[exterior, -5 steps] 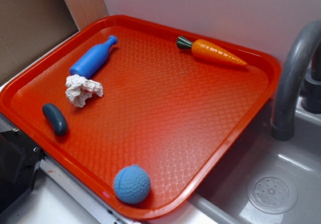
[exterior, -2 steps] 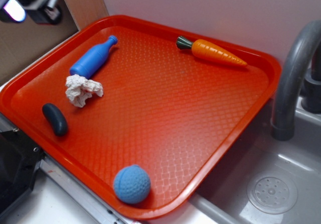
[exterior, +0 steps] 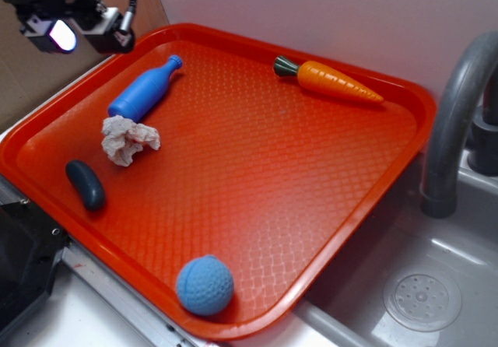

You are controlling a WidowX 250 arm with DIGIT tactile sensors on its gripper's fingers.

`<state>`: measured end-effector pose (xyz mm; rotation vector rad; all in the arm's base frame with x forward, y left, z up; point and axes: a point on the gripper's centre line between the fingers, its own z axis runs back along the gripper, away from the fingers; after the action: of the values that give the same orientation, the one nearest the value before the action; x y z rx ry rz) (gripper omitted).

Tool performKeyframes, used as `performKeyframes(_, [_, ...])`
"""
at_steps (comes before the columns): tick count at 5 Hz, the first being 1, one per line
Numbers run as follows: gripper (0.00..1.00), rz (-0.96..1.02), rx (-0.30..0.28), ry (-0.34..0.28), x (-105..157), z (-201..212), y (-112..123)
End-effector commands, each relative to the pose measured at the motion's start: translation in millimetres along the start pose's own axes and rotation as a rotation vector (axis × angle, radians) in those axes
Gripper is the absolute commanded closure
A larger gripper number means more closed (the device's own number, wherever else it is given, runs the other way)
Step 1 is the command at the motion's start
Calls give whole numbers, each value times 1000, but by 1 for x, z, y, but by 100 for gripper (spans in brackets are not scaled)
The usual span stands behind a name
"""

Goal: Grab the blue bottle.

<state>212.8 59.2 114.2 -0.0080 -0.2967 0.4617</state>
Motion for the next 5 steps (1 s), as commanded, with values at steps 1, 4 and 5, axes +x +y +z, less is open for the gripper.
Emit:
performKeyframes(1, [0, 20, 63, -6, 18, -30, 16])
performKeyframes(4, [0, -45, 114, 64, 17, -75, 21])
performKeyframes(5, [0, -71, 119, 88, 17, -88, 21])
